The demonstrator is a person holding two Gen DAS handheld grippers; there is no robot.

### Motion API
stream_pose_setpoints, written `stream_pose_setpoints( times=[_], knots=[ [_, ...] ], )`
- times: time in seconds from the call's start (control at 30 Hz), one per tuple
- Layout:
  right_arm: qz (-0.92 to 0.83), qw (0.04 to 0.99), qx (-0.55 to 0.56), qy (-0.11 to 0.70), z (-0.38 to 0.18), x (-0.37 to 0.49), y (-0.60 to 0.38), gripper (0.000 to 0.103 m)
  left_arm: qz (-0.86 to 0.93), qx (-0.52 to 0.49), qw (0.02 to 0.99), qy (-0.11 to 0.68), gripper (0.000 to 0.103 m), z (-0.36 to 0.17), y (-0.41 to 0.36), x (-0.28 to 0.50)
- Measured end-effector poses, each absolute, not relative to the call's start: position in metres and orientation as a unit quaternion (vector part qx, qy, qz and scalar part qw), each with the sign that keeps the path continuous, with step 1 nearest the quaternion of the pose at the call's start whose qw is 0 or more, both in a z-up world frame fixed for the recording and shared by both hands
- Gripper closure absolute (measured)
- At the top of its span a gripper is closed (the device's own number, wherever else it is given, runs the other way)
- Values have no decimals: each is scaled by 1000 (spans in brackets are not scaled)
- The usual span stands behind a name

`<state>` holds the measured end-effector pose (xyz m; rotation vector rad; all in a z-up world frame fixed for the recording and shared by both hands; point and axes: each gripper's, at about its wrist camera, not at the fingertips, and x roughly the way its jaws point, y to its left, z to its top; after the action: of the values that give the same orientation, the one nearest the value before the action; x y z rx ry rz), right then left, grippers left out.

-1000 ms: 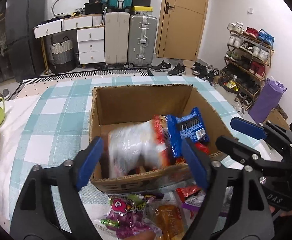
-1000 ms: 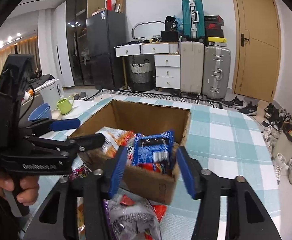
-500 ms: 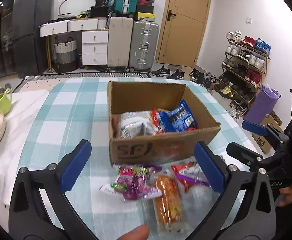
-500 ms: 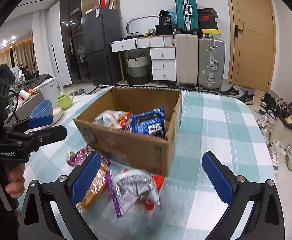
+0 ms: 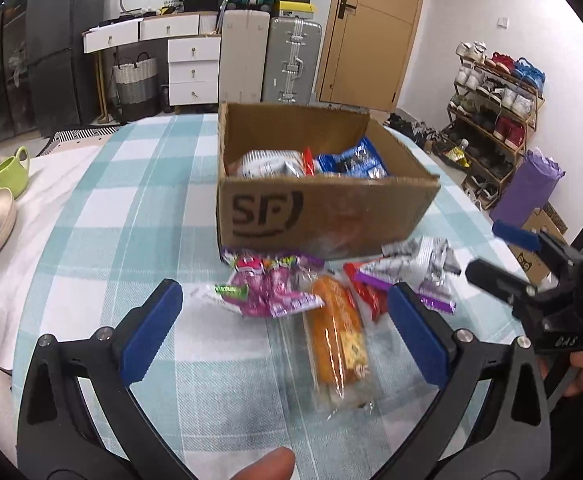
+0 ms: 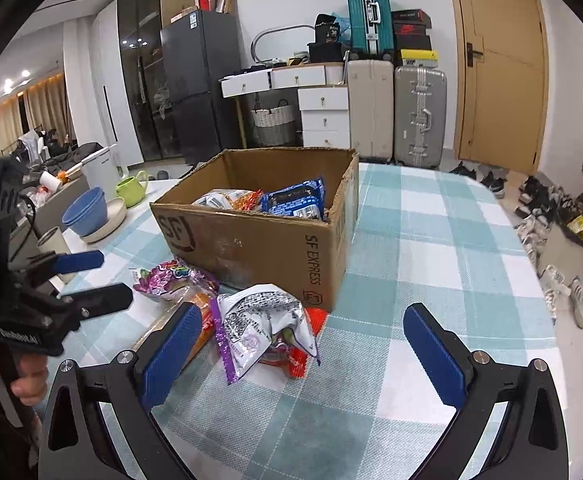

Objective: Organize snacks
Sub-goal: 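Move both tools back toward the remaining snacks, then grasp the white-and-purple chip bag with the right tool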

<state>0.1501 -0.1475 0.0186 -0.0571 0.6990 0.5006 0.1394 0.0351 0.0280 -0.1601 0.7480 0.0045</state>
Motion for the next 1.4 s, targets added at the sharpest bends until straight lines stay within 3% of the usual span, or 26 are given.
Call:
stream_pose_setpoints(
  times=[1.07, 1.4],
  knots=[
    [266, 884, -20, 383, -16, 166, -131, 1, -50, -44, 885, 462, 1, -30, 4, 159],
    [272, 878, -28, 392, -20, 180, -116, 1, -68, -70, 880, 465, 11, -40, 11, 166]
  ],
)
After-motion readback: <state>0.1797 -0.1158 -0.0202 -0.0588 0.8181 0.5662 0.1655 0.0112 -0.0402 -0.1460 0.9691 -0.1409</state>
